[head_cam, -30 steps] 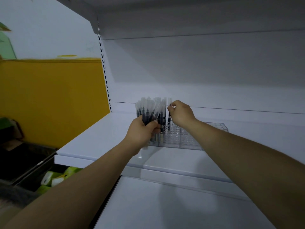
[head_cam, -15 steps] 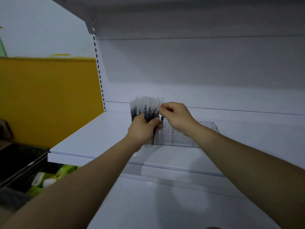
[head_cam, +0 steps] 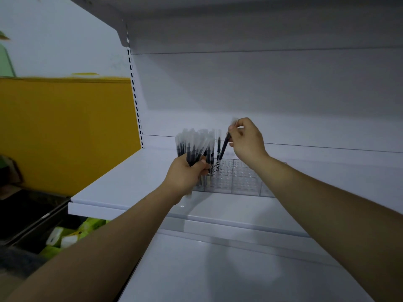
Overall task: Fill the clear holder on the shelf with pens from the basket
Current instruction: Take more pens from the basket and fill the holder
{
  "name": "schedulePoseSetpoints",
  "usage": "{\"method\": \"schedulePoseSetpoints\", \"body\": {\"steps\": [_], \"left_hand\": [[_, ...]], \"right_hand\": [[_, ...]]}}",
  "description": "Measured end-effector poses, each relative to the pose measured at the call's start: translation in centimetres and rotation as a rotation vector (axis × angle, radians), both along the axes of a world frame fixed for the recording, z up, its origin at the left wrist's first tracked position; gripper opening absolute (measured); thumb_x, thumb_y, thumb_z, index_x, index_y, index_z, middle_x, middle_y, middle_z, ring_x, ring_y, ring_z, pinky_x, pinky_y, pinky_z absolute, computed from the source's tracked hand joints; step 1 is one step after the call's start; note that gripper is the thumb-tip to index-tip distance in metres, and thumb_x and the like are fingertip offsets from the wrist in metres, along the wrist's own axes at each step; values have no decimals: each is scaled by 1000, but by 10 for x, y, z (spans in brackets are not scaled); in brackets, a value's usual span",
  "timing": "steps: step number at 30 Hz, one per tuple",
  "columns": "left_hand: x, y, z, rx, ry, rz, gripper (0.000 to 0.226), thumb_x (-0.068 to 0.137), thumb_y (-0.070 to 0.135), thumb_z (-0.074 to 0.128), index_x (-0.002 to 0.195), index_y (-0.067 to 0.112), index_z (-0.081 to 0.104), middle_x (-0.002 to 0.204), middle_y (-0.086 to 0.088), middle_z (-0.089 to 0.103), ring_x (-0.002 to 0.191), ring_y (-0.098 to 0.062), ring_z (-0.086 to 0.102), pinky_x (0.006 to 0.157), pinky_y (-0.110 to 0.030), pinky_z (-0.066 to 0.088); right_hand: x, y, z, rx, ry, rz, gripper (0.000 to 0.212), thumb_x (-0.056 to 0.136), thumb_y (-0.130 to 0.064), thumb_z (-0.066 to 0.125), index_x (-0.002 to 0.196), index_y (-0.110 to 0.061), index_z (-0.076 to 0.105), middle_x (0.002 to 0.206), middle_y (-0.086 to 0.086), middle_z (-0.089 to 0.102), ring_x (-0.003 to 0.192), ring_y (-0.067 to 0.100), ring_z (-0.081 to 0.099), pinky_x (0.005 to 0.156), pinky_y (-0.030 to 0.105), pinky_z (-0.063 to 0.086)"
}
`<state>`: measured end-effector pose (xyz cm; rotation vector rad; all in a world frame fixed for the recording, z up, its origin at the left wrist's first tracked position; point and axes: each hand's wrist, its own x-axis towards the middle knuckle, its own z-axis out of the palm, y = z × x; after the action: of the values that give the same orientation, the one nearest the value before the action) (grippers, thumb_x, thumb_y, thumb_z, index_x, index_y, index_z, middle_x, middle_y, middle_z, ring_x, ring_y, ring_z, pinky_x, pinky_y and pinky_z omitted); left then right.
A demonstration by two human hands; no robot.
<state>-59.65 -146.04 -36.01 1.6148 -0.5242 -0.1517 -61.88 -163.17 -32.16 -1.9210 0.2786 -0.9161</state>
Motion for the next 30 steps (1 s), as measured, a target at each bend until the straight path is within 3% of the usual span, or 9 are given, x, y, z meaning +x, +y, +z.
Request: {"method": "schedulePoseSetpoints", "body": {"steps": [4,7,12,15,18,21,24,28,30], "left_hand": [[-1,0,0,0,-16,-19,12,97,16,53,102,13,63,90,1,70,77,-7,67,60,-12,50],[-1,3,0,4,-25,-30,11,98,15,51,99,15,63,89,3,69,78,-6,65,56,-9,49],[1,8,0,23,-45,-30,15,98,16,51,89,24,60,86,5,68,74,-5,66,64,-17,51],[3,10,0,19,-40,-24,10,98,18,52,98,20,61,88,4,69,75,-6,67,64,-17,52],[3,10,1,14,-37,-28,9,98,19,53,100,21,61,87,4,69,76,-5,66,55,-7,47],[1,10,2,18,-31,-21,8,98,19,53,98,21,61,87,3,68,76,-6,65,52,-5,45],[-1,7,3,20,-24,-16,11,98,19,53,92,24,61,86,1,69,75,-9,65,57,-13,49],[-6,-2,7,53,-29,-40,14,99,20,51,90,22,62,89,-4,70,77,-16,67,72,-33,53],[-8,-6,8,57,-31,-56,14,99,21,50,94,19,63,91,-7,71,78,-17,67,74,-36,53]], "right_hand": [[5,6,-5,-92,35,-3,10,98,-24,50,100,-14,51,94,7,64,90,28,63,84,46,54],[10,8,-9,-158,79,8,13,99,-24,49,103,-13,51,91,7,63,83,28,61,75,40,52],[19,10,-15,-237,152,-17,16,100,-25,46,106,-11,50,73,2,55,66,23,51,64,34,44],[22,10,-14,-251,206,-60,18,100,-28,45,102,-10,49,82,8,59,70,25,53,65,36,47],[23,8,-19,-294,298,-91,24,100,-30,45,104,-8,51,96,11,61,82,27,55,72,36,47],[15,11,-19,-269,184,-115,24,97,-27,51,112,-8,53,101,4,56,88,20,52,77,30,44],[-4,20,-12,-192,-27,7,8,93,-16,56,98,-15,62,95,-1,60,83,12,54,75,22,46],[-22,32,-4,-182,79,216,13,91,-15,59,96,-11,70,99,1,64,91,16,59,80,27,47],[-26,33,-1,-186,107,242,14,93,-20,59,87,-12,68,89,-3,64,82,13,58,76,27,46]]}}
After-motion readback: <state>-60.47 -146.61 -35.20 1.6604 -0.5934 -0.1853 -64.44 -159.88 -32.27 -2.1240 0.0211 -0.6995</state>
